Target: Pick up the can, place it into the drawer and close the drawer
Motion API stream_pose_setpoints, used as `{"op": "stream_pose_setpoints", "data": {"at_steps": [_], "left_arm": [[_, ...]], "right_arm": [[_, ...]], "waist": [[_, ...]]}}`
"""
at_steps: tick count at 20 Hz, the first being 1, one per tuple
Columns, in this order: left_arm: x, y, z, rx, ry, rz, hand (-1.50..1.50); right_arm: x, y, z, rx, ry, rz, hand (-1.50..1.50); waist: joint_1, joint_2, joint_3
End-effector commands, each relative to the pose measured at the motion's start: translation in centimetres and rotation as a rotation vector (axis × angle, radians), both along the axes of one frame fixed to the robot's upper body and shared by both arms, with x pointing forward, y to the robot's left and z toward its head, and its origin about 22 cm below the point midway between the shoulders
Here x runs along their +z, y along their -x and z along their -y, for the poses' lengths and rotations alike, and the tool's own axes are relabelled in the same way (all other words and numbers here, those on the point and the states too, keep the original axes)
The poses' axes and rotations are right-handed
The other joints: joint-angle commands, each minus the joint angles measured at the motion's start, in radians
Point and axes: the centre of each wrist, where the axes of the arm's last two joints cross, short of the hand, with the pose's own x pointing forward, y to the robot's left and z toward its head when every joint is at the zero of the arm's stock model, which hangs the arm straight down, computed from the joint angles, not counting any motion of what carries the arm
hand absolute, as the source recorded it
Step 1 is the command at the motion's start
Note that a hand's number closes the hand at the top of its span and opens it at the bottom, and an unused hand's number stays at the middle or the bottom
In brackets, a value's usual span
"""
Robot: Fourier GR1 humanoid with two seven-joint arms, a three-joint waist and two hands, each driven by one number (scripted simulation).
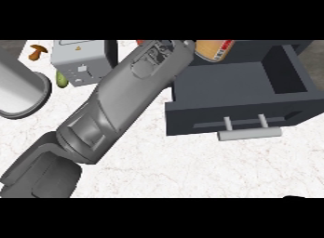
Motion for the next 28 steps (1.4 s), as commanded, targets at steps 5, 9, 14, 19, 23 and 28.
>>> {"op": "stream_pose_setpoints", "data": {"at_steps": [5, 9, 14, 19, 23, 28], "left_arm": [[-2.1, -0.3, -0.3, 0.060, -0.047, 0.019, 1.50], [-4.5, -0.4, -1.2, 0.061, -0.093, 0.019, 1.50], [-4.4, -0.6, -1.1, 0.084, -0.135, 0.058, 1.50], [-5.7, -0.9, -1.9, 0.129, -0.131, 0.050, -1.50], [-7.1, -0.6, -2.3, 0.166, -0.102, 0.057, -1.50], [-5.7, -0.7, -1.5, 0.198, -0.105, 0.042, -1.50]], "right_arm": [[-1.3, -0.6, -0.6, 0.020, 0.002, -0.002, -1.50], [0.1, -0.7, 0.0, 0.002, -0.013, 0.024, -1.50], [0.1, -1.3, -0.4, 0.035, -0.005, 0.013, -1.50], [0.5, -1.3, -1.1, 0.034, 0.003, 0.038, -1.50], [1.0, -1.7, -1.0, 0.053, 0.012, 0.024, -1.50], [2.0, -1.5, -1.4, 0.033, 0.015, 0.064, -1.50]], "waist": [[-0.031, 0.008, 0.001], [-0.027, 0.005, 0.001], [-0.045, 0.013, 0.001], [-0.051, 0.017, 0.000], [-0.052, 0.018, 0.000], [-0.060, 0.015, 0.000]]}}
